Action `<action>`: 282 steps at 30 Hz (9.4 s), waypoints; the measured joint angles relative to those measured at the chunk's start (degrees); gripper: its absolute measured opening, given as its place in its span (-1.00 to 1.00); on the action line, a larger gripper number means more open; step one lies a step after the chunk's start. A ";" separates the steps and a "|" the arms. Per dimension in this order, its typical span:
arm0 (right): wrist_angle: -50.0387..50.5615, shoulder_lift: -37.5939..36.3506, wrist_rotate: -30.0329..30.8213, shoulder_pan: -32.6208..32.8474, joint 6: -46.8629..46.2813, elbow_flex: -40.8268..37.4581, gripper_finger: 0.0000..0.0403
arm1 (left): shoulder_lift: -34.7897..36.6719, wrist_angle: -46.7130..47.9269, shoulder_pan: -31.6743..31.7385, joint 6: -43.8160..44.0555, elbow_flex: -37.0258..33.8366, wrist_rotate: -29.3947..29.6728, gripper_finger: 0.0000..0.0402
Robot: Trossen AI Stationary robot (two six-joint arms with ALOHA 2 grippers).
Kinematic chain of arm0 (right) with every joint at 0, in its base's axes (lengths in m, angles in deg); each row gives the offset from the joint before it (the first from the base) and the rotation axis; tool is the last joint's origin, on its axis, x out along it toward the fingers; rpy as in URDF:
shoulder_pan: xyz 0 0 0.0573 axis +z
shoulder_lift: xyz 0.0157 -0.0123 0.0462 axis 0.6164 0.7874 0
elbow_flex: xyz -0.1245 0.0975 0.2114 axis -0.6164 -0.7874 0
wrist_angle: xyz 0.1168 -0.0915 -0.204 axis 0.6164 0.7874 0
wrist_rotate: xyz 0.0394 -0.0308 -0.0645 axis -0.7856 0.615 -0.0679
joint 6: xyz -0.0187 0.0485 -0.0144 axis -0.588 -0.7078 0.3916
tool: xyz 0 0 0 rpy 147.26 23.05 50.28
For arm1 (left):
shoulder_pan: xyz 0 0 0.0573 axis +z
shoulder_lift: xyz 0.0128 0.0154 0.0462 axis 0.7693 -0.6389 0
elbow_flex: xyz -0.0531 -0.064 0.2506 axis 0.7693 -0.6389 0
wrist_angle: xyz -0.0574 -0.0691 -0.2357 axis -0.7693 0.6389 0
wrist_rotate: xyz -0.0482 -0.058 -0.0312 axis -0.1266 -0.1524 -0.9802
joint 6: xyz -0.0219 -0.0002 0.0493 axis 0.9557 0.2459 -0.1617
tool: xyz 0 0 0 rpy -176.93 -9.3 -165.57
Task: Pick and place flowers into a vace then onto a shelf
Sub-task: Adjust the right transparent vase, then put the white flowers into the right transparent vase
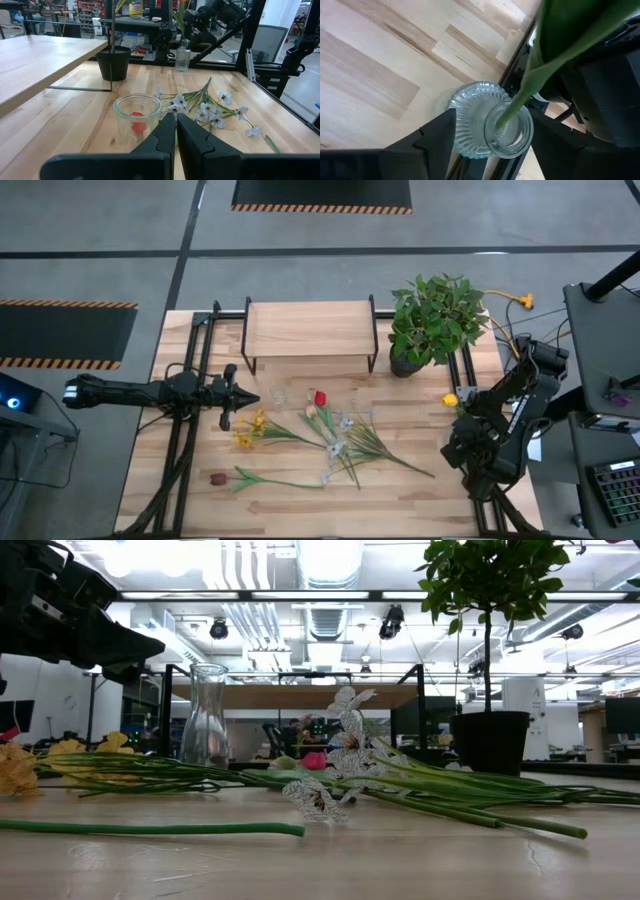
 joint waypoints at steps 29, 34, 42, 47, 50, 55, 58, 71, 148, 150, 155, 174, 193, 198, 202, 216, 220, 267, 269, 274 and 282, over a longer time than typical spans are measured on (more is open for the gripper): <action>-0.53 -2.62 19.42 -0.31 -4.19 -0.17 -0.39 | 0.00 -0.01 0.00 -0.02 -0.02 0.00 -1.00; -0.48 -2.73 25.38 -0.78 -4.19 -0.17 -0.39 | 0.00 -0.02 0.01 -0.02 -0.02 0.00 -1.00; -1.69 -2.73 34.26 -7.06 -0.05 -0.34 -0.39 | 0.00 -0.02 0.01 -0.02 -0.02 0.00 -1.00; -4.45 -3.08 35.46 -13.52 7.01 -0.35 -0.39 | 0.00 -0.02 0.00 -0.02 -0.02 0.00 -1.00; -6.08 -4.54 37.56 -16.28 9.76 -0.37 -0.39 | 0.00 -0.02 0.00 -0.02 -0.02 0.00 -1.00; -11.90 -6.68 38.48 -20.64 17.22 -0.37 -0.39 | 0.00 -0.02 0.01 -0.02 -0.02 0.00 -1.00; -18.07 -6.89 38.61 -23.45 25.10 -0.37 -0.39 | 0.00 -0.02 0.02 -0.02 -0.02 0.00 -1.00; -23.81 -7.10 30.89 -30.37 30.70 -4.44 -0.39 | 0.00 -0.02 0.00 -0.02 -0.02 0.00 -1.00; -35.76 25.62 27.72 -20.26 48.33 12.84 0.23 | -0.02 0.59 0.01 -0.01 -0.02 -0.02 -1.00; -37.08 25.62 25.99 -21.57 50.59 12.28 0.24 | -0.02 0.70 0.00 0.00 -0.02 -0.01 -1.00; -43.56 25.59 23.15 -24.73 59.10 11.22 0.26 | -0.02 0.87 0.00 -0.02 -0.02 -0.01 -1.00; -48.06 25.24 16.20 -30.40 66.52 6.47 0.20 | 0.00 1.91 0.02 -0.01 -0.02 -0.02 -1.00; -48.12 25.38 8.71 -30.27 68.56 6.96 -0.91 | -0.02 2.15 0.01 -0.01 -0.02 -0.02 -1.00; -47.48 23.89 7.63 -29.36 71.03 7.98 -0.93 | 0.00 2.50 0.02 0.00 0.02 0.00 -1.00; -47.56 20.03 9.00 -27.77 71.06 8.32 -0.93 | 0.00 2.55 0.02 -0.02 0.02 0.00 -1.00; -46.71 3.51 36.24 -15.26 70.89 8.20 -0.94 | 0.00 2.86 0.00 0.00 0.02 0.00 -1.00; -46.72 -0.24 45.38 -10.97 72.30 7.38 -0.94 | 0.00 2.84 0.02 0.00 0.02 -0.02 -1.00; -46.49 -16.52 82.31 -13.68 76.55 -2.80 -0.94 | 0.00 2.80 0.02 -0.02 0.02 -0.02 -1.00; -46.49 -16.52 82.29 -14.34 76.86 -2.80 -0.94 | 0.00 2.80 0.01 -0.02 0.02 0.00 -1.00; -46.59 -16.37 82.29 -16.08 76.77 -2.80 -0.94 | 0.00 2.80 0.02 -0.02 0.03 0.00 -1.00; -46.77 -16.46 82.27 -17.96 76.68 -2.80 -0.94 | 0.00 2.80 0.00 -0.02 0.04 0.00 -1.00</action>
